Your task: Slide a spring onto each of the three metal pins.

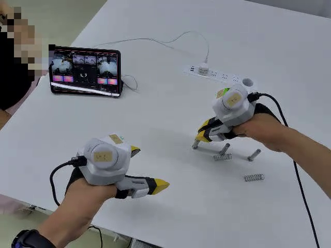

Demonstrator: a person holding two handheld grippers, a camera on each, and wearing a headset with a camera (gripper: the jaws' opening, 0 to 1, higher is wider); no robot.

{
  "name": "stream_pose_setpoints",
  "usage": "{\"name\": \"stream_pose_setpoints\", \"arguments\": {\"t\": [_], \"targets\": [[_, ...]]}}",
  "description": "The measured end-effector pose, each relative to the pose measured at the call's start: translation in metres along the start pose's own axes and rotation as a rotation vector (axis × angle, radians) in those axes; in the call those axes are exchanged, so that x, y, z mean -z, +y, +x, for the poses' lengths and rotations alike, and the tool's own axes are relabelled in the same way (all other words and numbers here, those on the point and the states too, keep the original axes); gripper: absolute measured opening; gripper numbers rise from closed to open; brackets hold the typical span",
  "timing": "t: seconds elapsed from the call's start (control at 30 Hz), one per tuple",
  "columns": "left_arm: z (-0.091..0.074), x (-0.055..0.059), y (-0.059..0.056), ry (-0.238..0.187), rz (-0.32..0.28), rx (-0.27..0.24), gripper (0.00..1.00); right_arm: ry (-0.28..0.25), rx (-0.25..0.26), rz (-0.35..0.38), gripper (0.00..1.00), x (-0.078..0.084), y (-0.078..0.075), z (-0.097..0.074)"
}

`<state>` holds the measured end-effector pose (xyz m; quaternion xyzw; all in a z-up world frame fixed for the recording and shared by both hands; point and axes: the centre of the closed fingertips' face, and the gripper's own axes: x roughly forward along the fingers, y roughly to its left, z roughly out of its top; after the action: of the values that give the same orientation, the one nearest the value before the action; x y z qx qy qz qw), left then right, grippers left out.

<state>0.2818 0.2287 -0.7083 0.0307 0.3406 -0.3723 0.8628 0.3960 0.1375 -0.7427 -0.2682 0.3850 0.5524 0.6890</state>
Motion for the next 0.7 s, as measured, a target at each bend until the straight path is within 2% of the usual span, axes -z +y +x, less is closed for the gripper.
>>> {"name": "stream_pose_setpoints", "arguments": {"t": [0.4,0.7], "targets": [[-0.003,0.001,0.004,-0.002,-0.009,-0.01,0.72,0.016,-0.01,-0.012,0.12,0.006,-0.001,0.008],[-0.004,0.004,0.002,0.004,-0.015,-0.008,0.72,0.02,-0.009,-0.012,0.12,0.009,-0.001,0.016]]}}
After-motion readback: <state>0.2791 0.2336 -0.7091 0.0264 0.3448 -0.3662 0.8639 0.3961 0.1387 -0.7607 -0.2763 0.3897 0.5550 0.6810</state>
